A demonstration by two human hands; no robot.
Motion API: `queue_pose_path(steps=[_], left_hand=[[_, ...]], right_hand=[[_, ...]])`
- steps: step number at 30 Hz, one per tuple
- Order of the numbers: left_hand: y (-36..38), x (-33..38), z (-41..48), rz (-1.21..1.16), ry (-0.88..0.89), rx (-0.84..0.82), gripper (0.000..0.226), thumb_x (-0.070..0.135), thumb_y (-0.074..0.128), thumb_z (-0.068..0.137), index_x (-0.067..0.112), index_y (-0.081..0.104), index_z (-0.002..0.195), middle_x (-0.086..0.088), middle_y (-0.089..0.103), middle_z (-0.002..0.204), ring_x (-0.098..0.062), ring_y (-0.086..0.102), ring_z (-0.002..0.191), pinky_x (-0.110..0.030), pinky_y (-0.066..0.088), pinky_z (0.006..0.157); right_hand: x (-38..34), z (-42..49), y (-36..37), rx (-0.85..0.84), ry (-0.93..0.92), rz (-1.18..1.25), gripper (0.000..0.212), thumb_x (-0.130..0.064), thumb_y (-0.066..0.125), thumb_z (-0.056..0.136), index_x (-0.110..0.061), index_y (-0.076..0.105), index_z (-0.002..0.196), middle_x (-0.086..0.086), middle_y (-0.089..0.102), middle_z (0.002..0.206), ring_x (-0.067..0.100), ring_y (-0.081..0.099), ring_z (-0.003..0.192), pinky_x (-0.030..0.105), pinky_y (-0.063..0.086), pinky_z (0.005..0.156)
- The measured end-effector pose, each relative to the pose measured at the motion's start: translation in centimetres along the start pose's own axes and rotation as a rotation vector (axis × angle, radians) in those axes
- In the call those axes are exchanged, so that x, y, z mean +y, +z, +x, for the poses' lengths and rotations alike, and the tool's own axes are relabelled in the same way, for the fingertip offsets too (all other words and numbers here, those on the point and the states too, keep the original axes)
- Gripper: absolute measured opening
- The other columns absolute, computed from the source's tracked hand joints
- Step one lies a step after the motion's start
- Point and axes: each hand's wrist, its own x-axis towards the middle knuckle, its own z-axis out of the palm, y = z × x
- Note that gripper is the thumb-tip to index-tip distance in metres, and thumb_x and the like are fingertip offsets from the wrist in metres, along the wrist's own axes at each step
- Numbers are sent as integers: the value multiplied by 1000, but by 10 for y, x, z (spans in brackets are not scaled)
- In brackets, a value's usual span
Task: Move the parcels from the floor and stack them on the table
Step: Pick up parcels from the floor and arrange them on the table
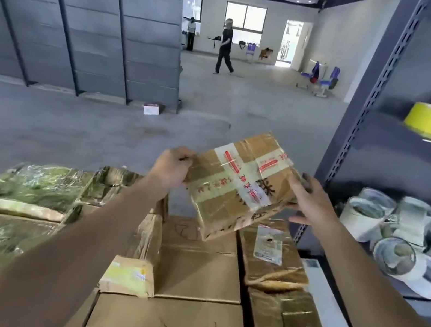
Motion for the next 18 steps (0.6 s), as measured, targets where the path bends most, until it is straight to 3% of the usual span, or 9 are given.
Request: queue_pose_path(steps=[3, 5, 6, 8, 10, 12, 14, 16, 18], left_hand=[[0, -1, 27, 66, 47, 43, 28, 7, 46, 94, 14, 67, 111, -2, 65, 107, -20, 61, 98, -26, 53, 76], [1, 0, 40, 62, 68, 103, 27, 12, 50, 95, 13, 62, 119, -2, 62, 114, -17, 59, 100, -20, 51, 75], [1, 0, 46, 68, 64, 114, 31, 17, 50, 96, 14, 56, 126, -4, 58, 122, -15, 58, 96, -16, 48, 66], [-2, -4, 53, 162, 44, 94, 43, 27, 47, 98, 16, 42, 138, -5, 45, 136, -8, 51, 87, -13, 38, 59], [-9, -16, 58, 322, 12, 34, 46, 31, 43, 99, 15, 38, 142, -6, 43, 141, -10, 49, 89, -20, 40, 69], [-18, -34, 58, 500, -29, -50, 39, 31, 39, 99, 13, 50, 132, -10, 53, 132, -19, 56, 92, -29, 43, 76], [-26, -53, 57, 619, -73, -136, 38, 34, 34, 100, 8, 59, 112, -16, 64, 115, -25, 59, 85, -30, 43, 69], [-34, -65, 55, 629, -149, -184, 51, 44, 29, 101, 4, 60, 110, -16, 63, 105, -25, 55, 80, -30, 40, 68], [-40, -70, 52, 589, -173, -202, 57, 50, 24, 100, 6, 59, 106, -14, 57, 94, -22, 52, 78, -32, 40, 69]], right_hand=[[14, 17, 8, -100, 32, -45, 62, -59, 61, 85, -17, 54, 130, 8, 61, 126, 23, 72, 88, 43, 61, 77], [25, 26, 20, -52, -1, -73, 43, -53, 58, 90, -15, 64, 108, 12, 68, 113, 25, 74, 78, 47, 59, 82], [29, 30, 27, -9, 3, -87, 36, -53, 57, 90, -18, 65, 95, 13, 71, 104, 27, 74, 76, 50, 58, 82], [33, 33, 40, 27, 22, -94, 35, -53, 56, 91, -19, 63, 83, 11, 72, 86, 31, 73, 73, 53, 57, 80], [30, 31, 53, -4, 46, -120, 36, -48, 54, 94, -12, 60, 93, 9, 69, 80, 28, 73, 66, 49, 59, 75], [28, 30, 65, -21, 55, -215, 40, -48, 51, 95, -8, 57, 99, 12, 69, 79, 24, 73, 61, 46, 61, 72], [22, 28, 77, -25, 39, -294, 44, -48, 47, 97, -6, 58, 100, 10, 68, 73, 21, 72, 57, 40, 60, 66], [13, 27, 85, -30, 62, -376, 49, -49, 42, 99, -3, 58, 100, 9, 66, 66, 17, 70, 51, 27, 51, 51], [7, 26, 88, -65, 104, -436, 53, -48, 38, 100, 1, 58, 107, 11, 67, 66, 18, 70, 50, 25, 44, 48]])
